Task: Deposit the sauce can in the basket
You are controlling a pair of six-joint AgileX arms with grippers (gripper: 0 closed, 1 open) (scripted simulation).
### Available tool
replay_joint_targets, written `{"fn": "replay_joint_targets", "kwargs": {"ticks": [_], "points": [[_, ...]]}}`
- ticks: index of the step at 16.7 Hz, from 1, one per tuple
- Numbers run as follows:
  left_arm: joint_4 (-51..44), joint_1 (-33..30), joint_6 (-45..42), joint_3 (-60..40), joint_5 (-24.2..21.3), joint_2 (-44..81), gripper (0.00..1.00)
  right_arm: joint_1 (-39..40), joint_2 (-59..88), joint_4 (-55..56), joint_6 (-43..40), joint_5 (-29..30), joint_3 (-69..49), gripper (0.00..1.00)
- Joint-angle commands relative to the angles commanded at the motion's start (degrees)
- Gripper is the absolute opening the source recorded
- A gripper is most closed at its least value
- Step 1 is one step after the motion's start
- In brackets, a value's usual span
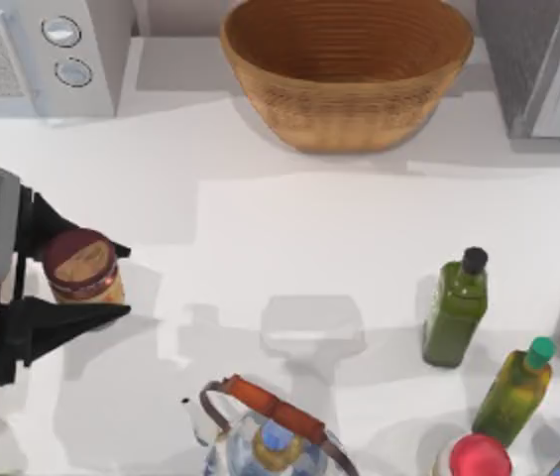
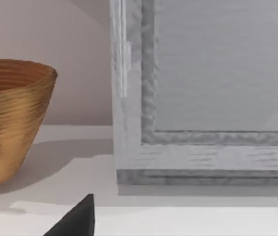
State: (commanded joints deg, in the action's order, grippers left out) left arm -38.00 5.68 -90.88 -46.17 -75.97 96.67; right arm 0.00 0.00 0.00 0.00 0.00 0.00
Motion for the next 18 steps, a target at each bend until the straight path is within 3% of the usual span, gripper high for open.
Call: {"fn": "replay_joint_targets", "kwargs": {"ticks": [4,14,18], "points": [[10.25,-5.85,13.13,-10.58,8.47,4.29,0.00,0.00,0.00,0.00,0.00,0.00,0.00,1.00],[39.82,-24.41,63.08,-42.18,41.11,18.26,0.00,0.00,0.00,0.00,0.00,0.00,0.00,1.00],[46.19,-28.89,78.41,-49.36,50.47,22.26,0.00,0.00,0.00,0.00,0.00,0.00,0.00,1.00]]}}
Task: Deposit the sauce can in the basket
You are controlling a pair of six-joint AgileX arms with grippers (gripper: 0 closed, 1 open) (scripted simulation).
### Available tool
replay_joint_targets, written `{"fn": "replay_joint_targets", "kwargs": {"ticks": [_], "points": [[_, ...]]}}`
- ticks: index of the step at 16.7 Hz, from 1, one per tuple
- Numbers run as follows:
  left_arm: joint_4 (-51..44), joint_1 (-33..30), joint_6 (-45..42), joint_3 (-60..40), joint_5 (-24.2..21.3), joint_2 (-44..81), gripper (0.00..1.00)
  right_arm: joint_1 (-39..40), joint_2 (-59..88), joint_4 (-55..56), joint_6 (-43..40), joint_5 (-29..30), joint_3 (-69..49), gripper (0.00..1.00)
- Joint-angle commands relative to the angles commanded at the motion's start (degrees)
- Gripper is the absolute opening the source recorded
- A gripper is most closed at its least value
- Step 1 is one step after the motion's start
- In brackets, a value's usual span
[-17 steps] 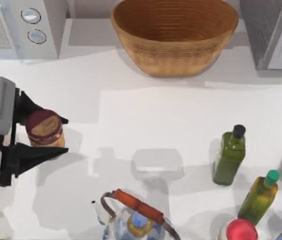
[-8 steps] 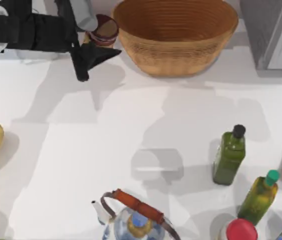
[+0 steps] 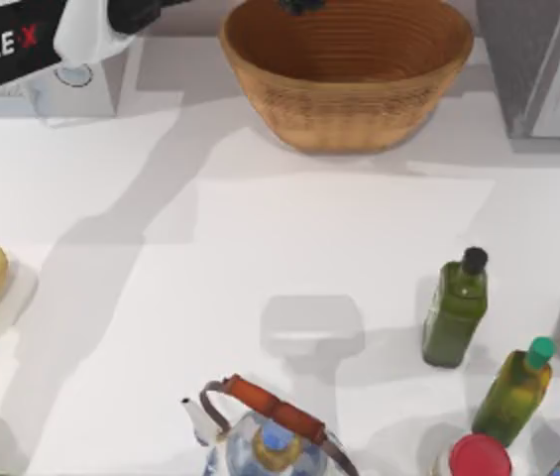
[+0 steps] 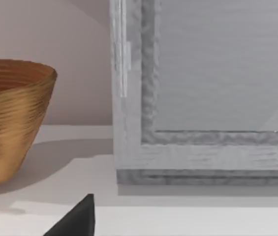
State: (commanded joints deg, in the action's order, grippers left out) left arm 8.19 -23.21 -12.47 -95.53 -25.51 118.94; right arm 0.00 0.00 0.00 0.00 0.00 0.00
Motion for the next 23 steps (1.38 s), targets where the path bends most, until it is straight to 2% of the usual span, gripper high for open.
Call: {"fn": "replay_joint_targets", "kwargs": {"ticks": [4,11,23], "points": [[2.33,-1.72,6.56,-2.48,3.44,1.80,0.00,0.00,0.00,0.00,0.00,0.00,0.00,1.00],[2.29,-1.63,6.60,-3.10,3.49,2.35,0.00,0.00,0.00,0.00,0.00,0.00,0.00,1.00],[1.33,-3.74,7.21,-16.20,5.14,14.16,0.00,0.00,0.00,0.00,0.00,0.00,0.00,1.00]]}}
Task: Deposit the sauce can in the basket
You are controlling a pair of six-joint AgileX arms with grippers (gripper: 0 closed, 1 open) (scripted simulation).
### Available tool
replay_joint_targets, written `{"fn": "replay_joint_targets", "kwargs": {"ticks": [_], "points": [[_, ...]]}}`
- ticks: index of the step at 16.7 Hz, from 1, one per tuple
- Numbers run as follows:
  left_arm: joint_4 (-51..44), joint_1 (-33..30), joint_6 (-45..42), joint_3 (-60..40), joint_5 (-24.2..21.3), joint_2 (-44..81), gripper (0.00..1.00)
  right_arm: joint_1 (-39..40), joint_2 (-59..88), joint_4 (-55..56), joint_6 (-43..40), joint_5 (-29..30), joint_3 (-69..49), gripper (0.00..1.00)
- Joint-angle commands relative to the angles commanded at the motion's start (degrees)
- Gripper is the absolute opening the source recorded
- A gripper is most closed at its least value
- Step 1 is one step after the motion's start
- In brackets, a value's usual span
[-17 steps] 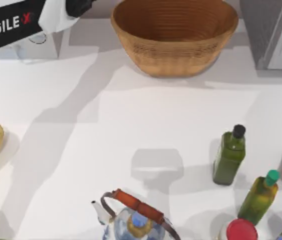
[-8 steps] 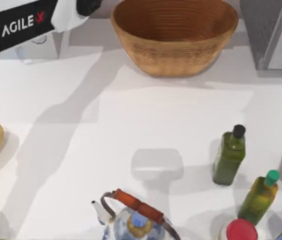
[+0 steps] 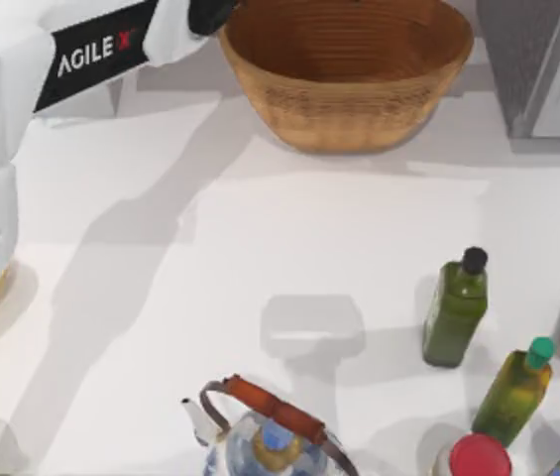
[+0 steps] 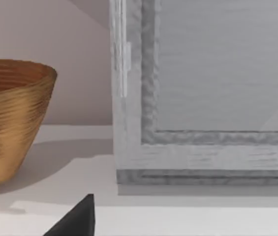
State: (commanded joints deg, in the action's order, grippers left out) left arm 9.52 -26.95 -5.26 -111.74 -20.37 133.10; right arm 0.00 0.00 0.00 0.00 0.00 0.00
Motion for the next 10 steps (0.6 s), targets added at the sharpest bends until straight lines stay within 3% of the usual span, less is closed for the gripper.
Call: {"fn": "replay_joint_targets", "kwargs": {"ticks": [6,10], "points": [[-0.20,-0.32,0.13,-1.97,0.42,1.83,0.00,0.00,0.00,0.00,0.00,0.00,0.00,1.00],[-0.20,-0.32,0.13,-1.97,0.42,1.83,0.30,0.00,0.00,0.00,0.00,0.00,0.00,1.00]]}}
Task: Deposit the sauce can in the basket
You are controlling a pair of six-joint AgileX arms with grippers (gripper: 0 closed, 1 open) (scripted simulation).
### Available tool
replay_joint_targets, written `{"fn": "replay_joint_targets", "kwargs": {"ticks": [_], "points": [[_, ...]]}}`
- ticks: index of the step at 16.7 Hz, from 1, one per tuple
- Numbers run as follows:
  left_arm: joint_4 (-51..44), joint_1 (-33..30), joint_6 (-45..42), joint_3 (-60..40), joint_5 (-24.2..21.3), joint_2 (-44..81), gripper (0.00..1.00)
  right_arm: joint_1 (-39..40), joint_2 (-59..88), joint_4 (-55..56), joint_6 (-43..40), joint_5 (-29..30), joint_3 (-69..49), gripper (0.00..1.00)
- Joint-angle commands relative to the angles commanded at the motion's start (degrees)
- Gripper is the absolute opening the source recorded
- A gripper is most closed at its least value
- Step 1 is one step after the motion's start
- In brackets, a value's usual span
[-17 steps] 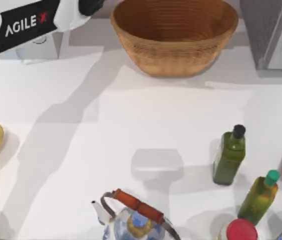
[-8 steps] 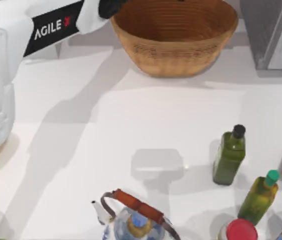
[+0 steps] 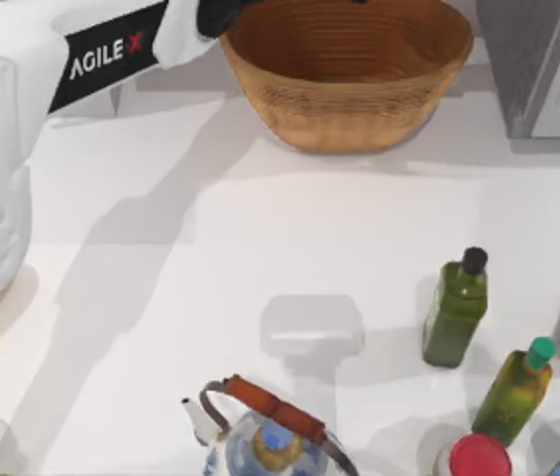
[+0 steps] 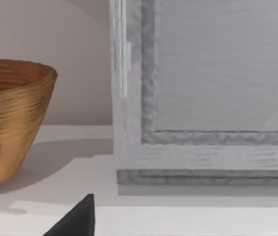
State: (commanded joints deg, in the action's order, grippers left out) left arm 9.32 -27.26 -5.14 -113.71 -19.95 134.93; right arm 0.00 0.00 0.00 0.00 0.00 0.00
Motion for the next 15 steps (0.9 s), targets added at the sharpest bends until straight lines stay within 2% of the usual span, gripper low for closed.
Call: {"fn": "replay_joint_targets", "kwargs": {"ticks": [9,15], "points": [[0.00,0.00,0.00,0.00,0.00,0.00,0.98,0.00,0.00,0.00,0.00,0.00,0.00,1.00],[0.00,0.00,0.00,0.00,0.00,0.00,1.00,0.00,0.00,0.00,0.00,0.00,0.00,1.00]]}}
